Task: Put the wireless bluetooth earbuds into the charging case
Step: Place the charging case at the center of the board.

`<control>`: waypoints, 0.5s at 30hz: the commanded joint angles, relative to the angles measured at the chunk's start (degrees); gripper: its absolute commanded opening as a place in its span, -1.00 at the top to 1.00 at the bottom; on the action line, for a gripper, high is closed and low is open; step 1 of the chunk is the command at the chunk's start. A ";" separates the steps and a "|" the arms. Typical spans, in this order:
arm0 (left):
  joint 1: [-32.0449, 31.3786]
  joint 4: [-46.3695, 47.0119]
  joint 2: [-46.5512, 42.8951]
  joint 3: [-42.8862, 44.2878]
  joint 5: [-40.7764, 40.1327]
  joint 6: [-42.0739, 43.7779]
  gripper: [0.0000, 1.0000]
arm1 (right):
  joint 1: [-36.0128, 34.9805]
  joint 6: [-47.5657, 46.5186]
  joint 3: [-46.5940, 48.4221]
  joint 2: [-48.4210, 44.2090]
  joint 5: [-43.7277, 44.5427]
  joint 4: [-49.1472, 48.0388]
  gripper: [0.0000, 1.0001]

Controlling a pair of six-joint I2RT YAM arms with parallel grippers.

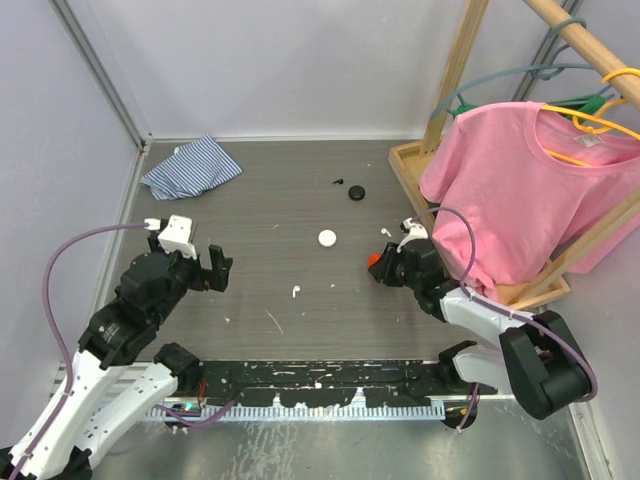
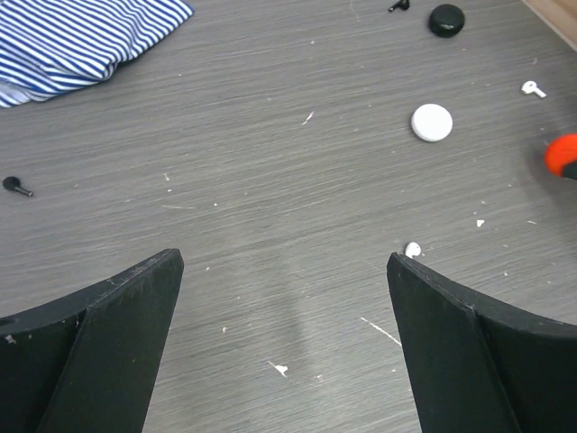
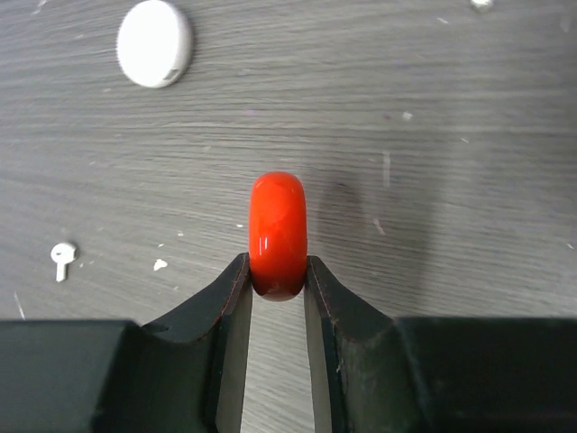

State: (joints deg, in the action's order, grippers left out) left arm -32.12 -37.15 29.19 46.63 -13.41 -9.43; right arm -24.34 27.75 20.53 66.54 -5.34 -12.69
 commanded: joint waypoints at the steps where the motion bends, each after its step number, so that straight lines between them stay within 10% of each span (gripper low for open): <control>1: 0.30 2.18 -2.13 -1.20 -4.79 1.19 -0.96 | 2.02 6.95 -1.67 2.24 3.69 -4.40 0.97; 8: 0.30 2.24 -2.63 -1.89 -3.41 0.70 -0.96 | 3.06 11.29 -2.17 7.08 2.07 -5.92 0.90; 15: 0.30 2.50 -2.55 -1.98 -1.82 0.41 -0.96 | 3.23 14.13 -3.47 4.91 5.47 -1.65 0.39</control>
State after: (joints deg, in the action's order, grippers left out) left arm -32.12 -37.12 26.76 44.64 -16.14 -9.37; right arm -21.41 39.75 18.26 73.01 -3.22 -18.41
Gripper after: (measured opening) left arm 0.980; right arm 0.323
